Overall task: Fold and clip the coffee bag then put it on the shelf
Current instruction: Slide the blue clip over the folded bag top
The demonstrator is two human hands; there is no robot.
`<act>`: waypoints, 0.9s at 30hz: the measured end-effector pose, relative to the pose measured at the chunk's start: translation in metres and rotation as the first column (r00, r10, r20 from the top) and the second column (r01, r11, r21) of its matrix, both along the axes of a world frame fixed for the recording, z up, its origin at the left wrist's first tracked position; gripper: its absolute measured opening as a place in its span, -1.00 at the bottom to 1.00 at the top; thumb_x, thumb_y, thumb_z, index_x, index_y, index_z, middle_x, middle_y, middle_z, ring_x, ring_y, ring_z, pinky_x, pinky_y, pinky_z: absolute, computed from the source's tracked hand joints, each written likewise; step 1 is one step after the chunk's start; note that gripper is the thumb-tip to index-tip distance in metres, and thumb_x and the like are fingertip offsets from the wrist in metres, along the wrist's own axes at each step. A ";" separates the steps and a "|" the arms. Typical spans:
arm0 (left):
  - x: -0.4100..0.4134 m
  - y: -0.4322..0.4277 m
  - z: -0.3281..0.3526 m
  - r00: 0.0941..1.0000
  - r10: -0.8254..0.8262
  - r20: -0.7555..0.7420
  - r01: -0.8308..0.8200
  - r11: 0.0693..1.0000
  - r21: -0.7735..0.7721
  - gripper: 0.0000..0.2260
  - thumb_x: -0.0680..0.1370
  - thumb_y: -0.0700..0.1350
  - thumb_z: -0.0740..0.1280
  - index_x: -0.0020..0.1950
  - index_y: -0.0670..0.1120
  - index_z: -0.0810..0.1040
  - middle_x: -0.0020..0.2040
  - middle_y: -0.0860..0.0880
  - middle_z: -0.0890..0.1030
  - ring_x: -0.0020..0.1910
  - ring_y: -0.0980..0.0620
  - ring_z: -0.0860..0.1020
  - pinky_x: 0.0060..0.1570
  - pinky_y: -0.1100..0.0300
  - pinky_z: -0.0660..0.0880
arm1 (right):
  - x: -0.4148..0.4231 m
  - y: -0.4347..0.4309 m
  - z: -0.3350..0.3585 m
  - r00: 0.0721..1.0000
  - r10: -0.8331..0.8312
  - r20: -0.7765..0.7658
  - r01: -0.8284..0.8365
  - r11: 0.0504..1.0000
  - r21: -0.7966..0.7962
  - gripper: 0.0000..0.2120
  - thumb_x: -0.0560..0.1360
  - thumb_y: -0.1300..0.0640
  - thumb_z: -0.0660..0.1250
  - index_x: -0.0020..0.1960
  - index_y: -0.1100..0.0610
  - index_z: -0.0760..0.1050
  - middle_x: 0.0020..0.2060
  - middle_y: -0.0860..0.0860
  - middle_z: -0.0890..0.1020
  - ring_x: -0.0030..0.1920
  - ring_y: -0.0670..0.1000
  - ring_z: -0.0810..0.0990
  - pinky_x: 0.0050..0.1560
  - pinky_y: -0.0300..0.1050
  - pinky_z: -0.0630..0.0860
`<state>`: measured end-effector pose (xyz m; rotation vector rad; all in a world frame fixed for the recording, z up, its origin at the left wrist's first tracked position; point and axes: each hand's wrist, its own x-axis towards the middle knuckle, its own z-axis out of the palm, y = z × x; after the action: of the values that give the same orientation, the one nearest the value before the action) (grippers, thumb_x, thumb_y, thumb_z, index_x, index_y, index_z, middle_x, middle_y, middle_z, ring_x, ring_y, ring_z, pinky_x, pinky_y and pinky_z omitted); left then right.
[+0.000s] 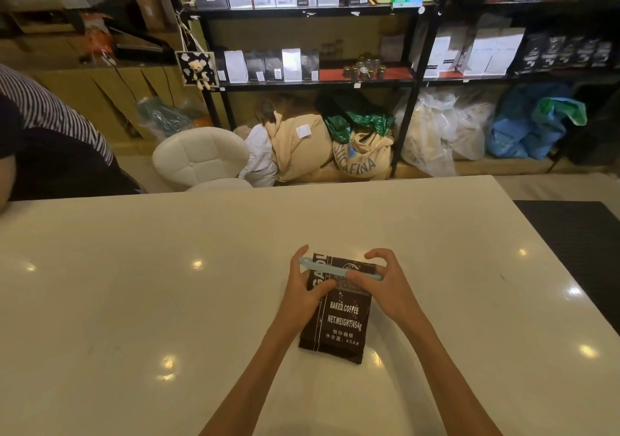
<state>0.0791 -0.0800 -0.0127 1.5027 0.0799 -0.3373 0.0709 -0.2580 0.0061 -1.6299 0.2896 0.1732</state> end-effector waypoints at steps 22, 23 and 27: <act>-0.005 -0.010 0.005 0.924 0.368 -0.102 -0.381 0.907 -0.182 -0.90 0.54 -0.17 0.39 0.05 -0.06 0.62 -0.11 -0.10 0.74 -0.18 -0.04 0.72 -0.24 0.11 0.66 | -0.005 0.036 -0.015 0.948 -0.281 -0.147 0.311 0.917 0.251 -0.65 0.42 0.04 0.52 0.11 0.13 0.51 -0.05 0.16 0.71 -0.11 0.13 0.74 -0.20 -0.04 0.66; -0.005 -0.011 0.004 0.919 0.380 -0.104 -0.393 0.901 -0.182 -0.91 0.54 -0.17 0.39 0.03 -0.05 0.62 -0.11 -0.11 0.74 -0.17 -0.06 0.72 -0.22 0.07 0.67 | -0.005 0.036 -0.016 0.948 -0.283 -0.146 0.312 0.917 0.248 -0.67 0.42 0.04 0.52 0.10 0.12 0.51 -0.06 0.16 0.71 -0.11 0.13 0.74 -0.17 -0.02 0.67; -0.003 -0.012 0.000 0.897 0.423 -0.129 -0.441 0.880 -0.177 -0.92 0.53 -0.18 0.41 0.00 -0.05 0.65 -0.12 -0.13 0.74 -0.15 -0.12 0.71 -0.12 -0.02 0.65 | -0.003 0.036 -0.017 0.954 -0.268 -0.135 0.296 0.914 0.277 -0.70 0.42 0.06 0.52 0.07 0.12 0.51 -0.07 0.16 0.72 -0.11 0.13 0.74 -0.16 -0.01 0.66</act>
<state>0.0759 -0.0917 -0.0125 1.2251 0.4338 -0.0443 0.0674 -0.2215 -0.0106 -1.2690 0.5433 0.0680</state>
